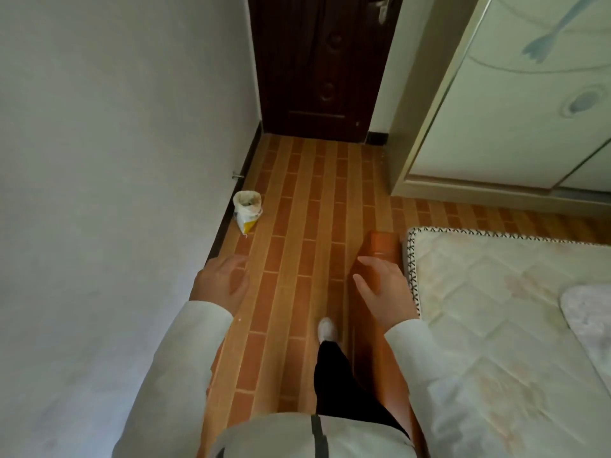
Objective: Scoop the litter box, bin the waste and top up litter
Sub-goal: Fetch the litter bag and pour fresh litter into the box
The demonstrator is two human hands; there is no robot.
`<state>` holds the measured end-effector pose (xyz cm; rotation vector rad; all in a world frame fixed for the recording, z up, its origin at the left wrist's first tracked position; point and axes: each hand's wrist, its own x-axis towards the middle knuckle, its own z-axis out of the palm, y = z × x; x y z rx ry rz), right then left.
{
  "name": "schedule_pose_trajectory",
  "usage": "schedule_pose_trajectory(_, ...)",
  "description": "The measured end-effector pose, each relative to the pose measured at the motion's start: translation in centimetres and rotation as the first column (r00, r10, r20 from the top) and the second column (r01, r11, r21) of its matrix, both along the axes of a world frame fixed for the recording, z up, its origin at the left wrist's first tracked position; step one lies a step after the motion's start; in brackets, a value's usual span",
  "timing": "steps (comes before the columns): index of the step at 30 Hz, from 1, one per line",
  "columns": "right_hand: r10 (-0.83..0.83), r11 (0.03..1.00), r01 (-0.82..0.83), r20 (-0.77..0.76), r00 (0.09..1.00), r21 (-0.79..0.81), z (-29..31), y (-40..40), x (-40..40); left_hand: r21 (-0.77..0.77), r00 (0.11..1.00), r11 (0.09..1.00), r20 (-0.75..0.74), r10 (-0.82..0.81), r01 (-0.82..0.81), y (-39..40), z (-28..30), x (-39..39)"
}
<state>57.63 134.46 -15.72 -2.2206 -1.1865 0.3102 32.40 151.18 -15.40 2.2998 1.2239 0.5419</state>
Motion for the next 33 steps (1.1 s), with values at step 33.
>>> schedule_pose_trajectory(33,0.573,0.812,-0.577,-0.066,0.817,-0.091,2.4,68.5,28.0,0.014,0.795,0.795,-0.017,0.606,-0.606,49.5,-1.7,23.4)
